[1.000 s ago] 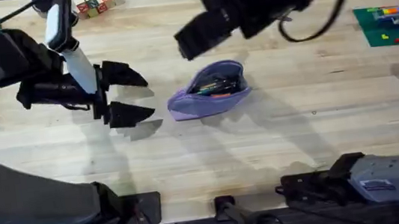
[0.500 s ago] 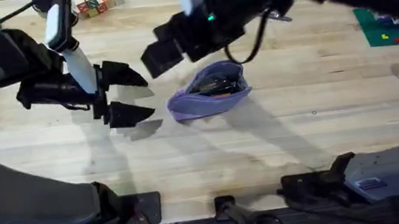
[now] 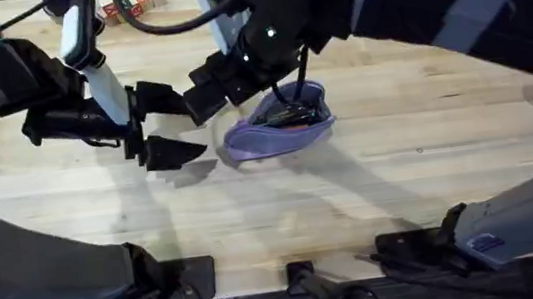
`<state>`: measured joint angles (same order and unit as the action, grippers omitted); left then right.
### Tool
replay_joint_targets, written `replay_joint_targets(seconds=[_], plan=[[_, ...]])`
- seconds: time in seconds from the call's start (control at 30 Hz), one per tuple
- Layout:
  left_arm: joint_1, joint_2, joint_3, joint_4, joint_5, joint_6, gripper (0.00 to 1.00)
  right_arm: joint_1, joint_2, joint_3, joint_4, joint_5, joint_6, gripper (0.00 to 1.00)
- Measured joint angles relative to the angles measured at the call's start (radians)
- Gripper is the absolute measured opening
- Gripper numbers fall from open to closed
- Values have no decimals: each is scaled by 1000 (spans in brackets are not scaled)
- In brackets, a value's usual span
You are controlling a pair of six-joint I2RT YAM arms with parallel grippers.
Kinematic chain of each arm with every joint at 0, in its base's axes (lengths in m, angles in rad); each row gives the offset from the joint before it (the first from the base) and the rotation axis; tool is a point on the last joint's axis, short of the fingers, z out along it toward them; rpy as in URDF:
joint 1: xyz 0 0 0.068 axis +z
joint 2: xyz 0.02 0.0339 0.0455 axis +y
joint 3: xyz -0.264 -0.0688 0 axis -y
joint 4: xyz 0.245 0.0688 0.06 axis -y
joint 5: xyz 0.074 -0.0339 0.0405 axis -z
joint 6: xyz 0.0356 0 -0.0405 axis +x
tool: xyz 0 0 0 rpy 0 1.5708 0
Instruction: Unzip the bag, pick up the pens from the table one at a time and place them inside, then zip the bag closed.
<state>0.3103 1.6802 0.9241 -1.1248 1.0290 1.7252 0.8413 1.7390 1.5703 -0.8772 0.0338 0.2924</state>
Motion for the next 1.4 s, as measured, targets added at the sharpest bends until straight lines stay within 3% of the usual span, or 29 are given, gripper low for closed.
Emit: replay_joint_targets(seconds=[0.5, 0.67, 0.87, 1.1, 1.4], plan=[[0, 0, 0, 0, 0, 0, 821, 0, 127, 0, -8, 4, 17, 996], [0, 0, 0, 0, 0, 0, 819, 0, 151, 0, -11, 4, 47, 933], [0, 0, 0, 0, 0, 0, 819, 0, 155, 0, -34, 4, 68, 719], [0, 0, 0, 0, 0, 0, 820, 1, 155, 0, -50, -5, 74, 579], [0, 0, 0, 0, 0, 0, 819, 8, 155, 0, -51, -49, 78, 176]])
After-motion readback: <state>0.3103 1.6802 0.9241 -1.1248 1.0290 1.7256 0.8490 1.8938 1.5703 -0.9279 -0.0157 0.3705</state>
